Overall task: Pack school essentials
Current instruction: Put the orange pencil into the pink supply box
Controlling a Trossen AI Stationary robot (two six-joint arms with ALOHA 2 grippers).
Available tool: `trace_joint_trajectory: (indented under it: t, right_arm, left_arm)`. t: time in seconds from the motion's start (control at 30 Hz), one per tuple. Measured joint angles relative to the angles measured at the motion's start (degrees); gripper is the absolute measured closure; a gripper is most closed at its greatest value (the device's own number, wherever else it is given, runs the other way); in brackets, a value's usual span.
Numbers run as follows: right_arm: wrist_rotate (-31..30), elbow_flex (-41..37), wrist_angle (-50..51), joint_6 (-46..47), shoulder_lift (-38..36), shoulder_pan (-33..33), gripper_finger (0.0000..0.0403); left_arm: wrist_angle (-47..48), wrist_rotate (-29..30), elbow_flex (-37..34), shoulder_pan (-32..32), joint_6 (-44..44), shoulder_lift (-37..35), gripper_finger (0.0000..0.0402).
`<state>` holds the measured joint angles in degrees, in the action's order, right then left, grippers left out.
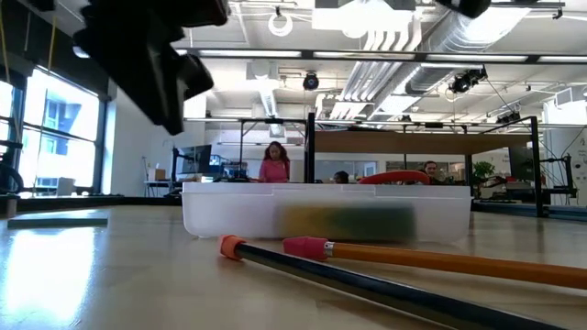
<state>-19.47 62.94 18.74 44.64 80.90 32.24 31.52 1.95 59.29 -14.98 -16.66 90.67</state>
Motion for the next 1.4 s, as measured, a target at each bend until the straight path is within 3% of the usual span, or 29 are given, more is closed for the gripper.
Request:
trace_joint_trajectory:
  t: [0.23, 0.33, 0.57, 0.9, 1.13, 1.4]
  right_arm:
    - [-0.1, 0.0, -10.1, -4.8, 0.0, 2.5, 0.0284]
    - [-0.1, 0.9, -9.9, -6.1, 0.1, 2.8, 0.0284]
    - [-2.2, 10.9, 6.0, -5.7, 3.5, 2.9, 0.0284]
    - [-1.3, 23.2, 31.4, 5.3, 16.2, 4.4, 0.0284]
    - [6.6, 28.0, 35.2, 6.5, 25.1, 4.9, 0.0284]
    - [7.3, 31.0, 35.3, 6.3, 31.7, 4.9, 0.0284]
  left_arm:
    - [-0.3, 1.4, -3.8, -6.2, -6.9, 0.0, 0.0307]
    - [-2.6, 1.5, -5.7, -8.2, -9.8, 0.0, 0.0307]
    - [-5.2, 1.5, -6.9, -10.4, -13.2, 0.0, 0.0307]
    - [-5.4, 1.5, -6.9, -9.9, -13.2, 0.0, 0.0307]
    - [-5.4, 0.3, -6.9, -9.8, -13.2, 0.0, 0.0307]
    - [-5.2, 0.2, -6.9, -9.8, -13.2, 0.0, 0.0307]
